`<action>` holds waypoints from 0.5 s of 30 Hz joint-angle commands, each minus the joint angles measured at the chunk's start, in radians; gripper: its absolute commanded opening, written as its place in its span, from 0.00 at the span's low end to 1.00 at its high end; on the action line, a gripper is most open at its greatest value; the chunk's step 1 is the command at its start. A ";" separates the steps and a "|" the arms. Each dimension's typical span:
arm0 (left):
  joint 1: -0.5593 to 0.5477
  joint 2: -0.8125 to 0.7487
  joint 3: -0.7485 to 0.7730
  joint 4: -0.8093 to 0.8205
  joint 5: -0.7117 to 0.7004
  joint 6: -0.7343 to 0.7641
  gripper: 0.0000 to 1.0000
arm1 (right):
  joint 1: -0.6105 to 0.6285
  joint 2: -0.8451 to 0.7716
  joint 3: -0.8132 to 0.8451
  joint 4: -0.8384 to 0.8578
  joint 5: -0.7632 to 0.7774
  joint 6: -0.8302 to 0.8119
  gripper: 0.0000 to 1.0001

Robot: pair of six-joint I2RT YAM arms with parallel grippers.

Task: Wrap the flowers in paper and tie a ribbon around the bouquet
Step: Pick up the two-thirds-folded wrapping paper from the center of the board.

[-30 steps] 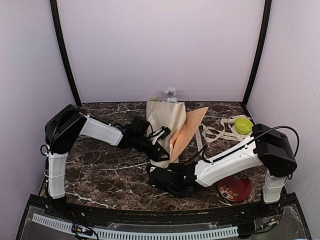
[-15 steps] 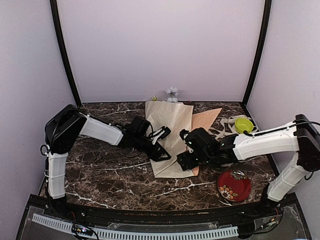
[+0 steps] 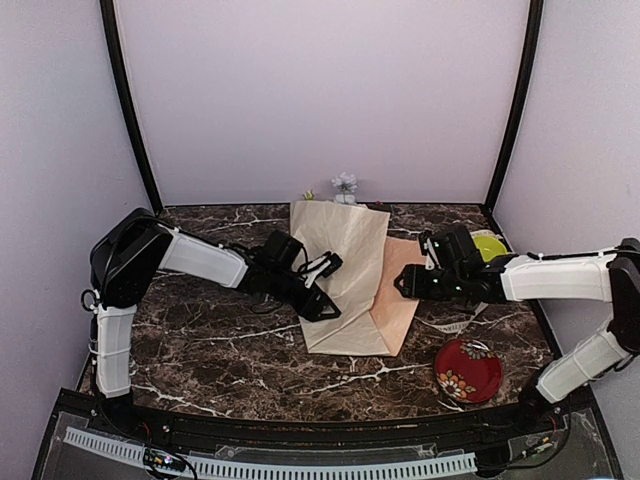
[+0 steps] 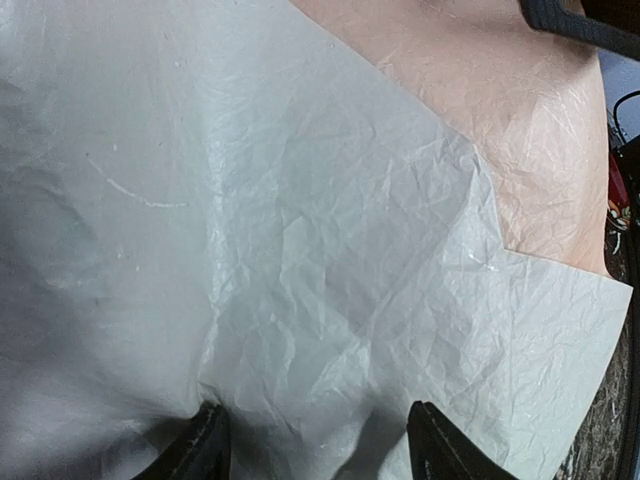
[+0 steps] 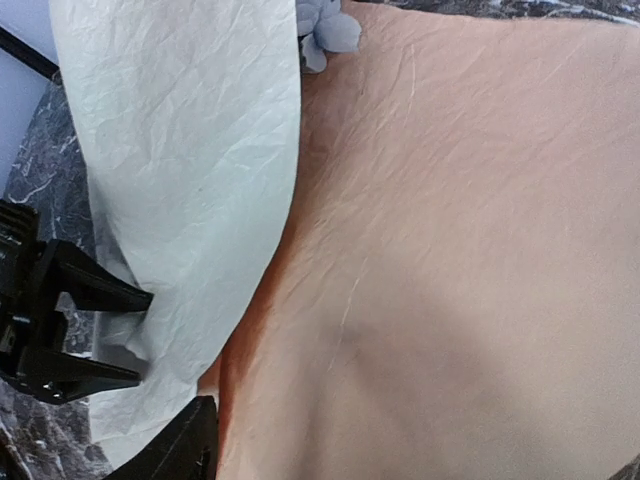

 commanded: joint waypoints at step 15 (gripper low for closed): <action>-0.024 0.049 0.040 -0.177 -0.174 0.046 0.65 | 0.167 0.266 0.528 -0.539 0.466 -0.074 0.00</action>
